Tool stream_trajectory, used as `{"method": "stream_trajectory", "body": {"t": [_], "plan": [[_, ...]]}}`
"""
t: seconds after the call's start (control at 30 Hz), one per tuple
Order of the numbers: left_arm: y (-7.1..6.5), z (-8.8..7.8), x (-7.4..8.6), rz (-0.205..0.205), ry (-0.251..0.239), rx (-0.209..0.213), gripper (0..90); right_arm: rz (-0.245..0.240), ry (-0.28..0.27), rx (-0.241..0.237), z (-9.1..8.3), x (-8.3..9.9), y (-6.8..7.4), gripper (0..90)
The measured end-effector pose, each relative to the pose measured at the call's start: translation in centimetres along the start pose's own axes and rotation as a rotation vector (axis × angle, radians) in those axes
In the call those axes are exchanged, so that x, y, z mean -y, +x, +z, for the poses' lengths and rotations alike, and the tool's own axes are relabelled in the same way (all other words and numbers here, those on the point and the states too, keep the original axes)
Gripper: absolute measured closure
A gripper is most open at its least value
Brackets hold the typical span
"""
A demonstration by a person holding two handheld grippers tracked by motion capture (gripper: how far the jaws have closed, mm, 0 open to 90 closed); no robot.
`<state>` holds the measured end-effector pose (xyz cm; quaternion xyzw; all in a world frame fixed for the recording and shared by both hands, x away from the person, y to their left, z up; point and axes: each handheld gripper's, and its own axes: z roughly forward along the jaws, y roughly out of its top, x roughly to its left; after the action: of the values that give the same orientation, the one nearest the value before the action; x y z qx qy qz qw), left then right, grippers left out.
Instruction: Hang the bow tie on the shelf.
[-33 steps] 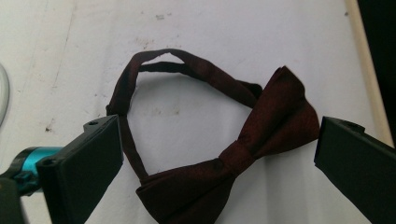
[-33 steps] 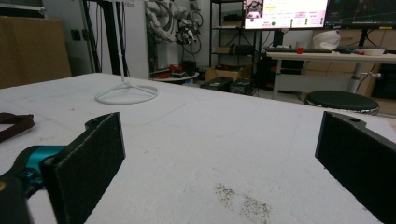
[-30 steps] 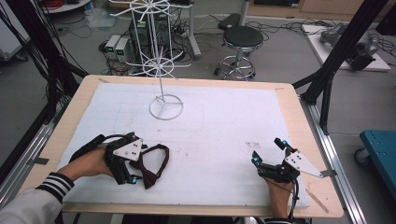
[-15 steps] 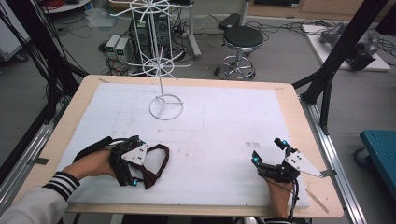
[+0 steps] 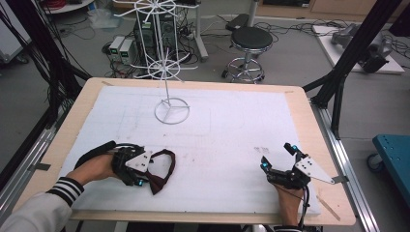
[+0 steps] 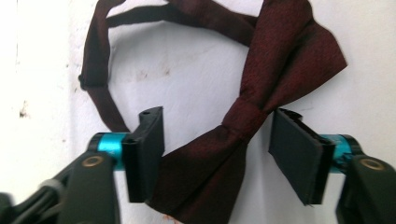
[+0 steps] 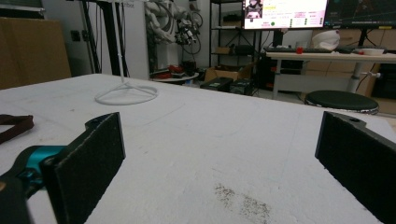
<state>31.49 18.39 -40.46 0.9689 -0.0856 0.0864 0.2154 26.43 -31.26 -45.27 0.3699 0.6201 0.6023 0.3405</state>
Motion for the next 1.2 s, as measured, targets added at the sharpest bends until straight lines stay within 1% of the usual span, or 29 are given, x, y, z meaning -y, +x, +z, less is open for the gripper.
{"method": "stream_trajectory", "body": {"t": [0.07,0.13,0.23,0.27,0.37,0.47,0.53,0.6,0.63,0.67,0.73,0.77,0.83,0.9,1.0,1.13,1.2], "plan": [[0.0,0.1,0.0,0.002,0.009,0.004,46.5,-0.004,-0.003,0.001,0.0,0.0,0.0,0.7],[-0.2,0.1,-0.1,0.023,0.022,0.000,56.3,0.000,0.000,0.000,0.0,0.0,0.0,0.7],[-0.3,0.2,-0.3,0.011,0.049,-0.015,70.3,-0.003,-0.003,0.001,0.0,0.0,-0.1,0.7],[-0.3,0.2,-0.3,0.005,0.050,-0.020,74.4,0.002,0.000,0.000,0.0,0.0,0.0,0.7],[-0.2,0.1,-0.4,-0.014,0.044,-0.020,75.4,-0.002,-0.003,0.000,0.0,0.0,-0.1,0.7],[-0.2,-0.2,-0.4,-0.031,0.036,-0.033,75.7,-0.001,-0.003,0.000,0.0,0.0,-0.1,0.7],[-0.1,-0.3,-0.3,-0.041,0.020,-0.050,75.8,-0.001,-0.003,0.001,0.0,0.0,0.0,0.7],[0.0,-0.6,-0.3,-0.049,0.011,-0.051,75.8,-0.002,-0.003,0.001,0.0,0.0,0.0,0.7],[0.0,-0.8,-0.3,-0.051,0.005,-0.058,75.8,0.003,0.000,0.000,0.0,0.0,0.0,0.7],[0.0,-0.9,-0.4,-0.074,-0.015,-0.077,75.7,-0.004,-0.003,0.001,0.0,0.0,-0.1,0.7],[0.0,-1.1,-0.4,-0.081,-0.018,-0.083,75.7,0.002,0.000,0.000,0.0,0.0,0.0,0.7],[0.0,-1.2,-0.5,-0.092,-0.035,-0.090,75.7,-0.002,-0.003,0.001,0.0,0.0,-0.1,0.7],[0.0,-1.5,-0.5,-0.127,-0.065,-0.107,75.7,-0.002,-0.003,0.001,0.0,0.0,0.0,0.7],[0.1,-1.8,-0.6,-0.173,-0.088,-0.111,75.6,-0.003,-0.003,0.001,0.0,0.0,-0.1,0.8],[0.2,-2.3,-0.7,-0.192,-0.117,-0.118,75.7,-0.002,-0.003,0.001,0.0,0.0,-0.1,0.7],[0.4,-2.9,-0.6,-0.219,-0.167,-0.133,75.7,-0.001,-0.002,0.000,0.0,0.0,-0.1,0.8],[0.6,-3.2,-0.6,-0.239,-0.197,-0.144,75.7,-0.001,-0.002,0.000,0.0,0.0,-0.1,0.8]]}}
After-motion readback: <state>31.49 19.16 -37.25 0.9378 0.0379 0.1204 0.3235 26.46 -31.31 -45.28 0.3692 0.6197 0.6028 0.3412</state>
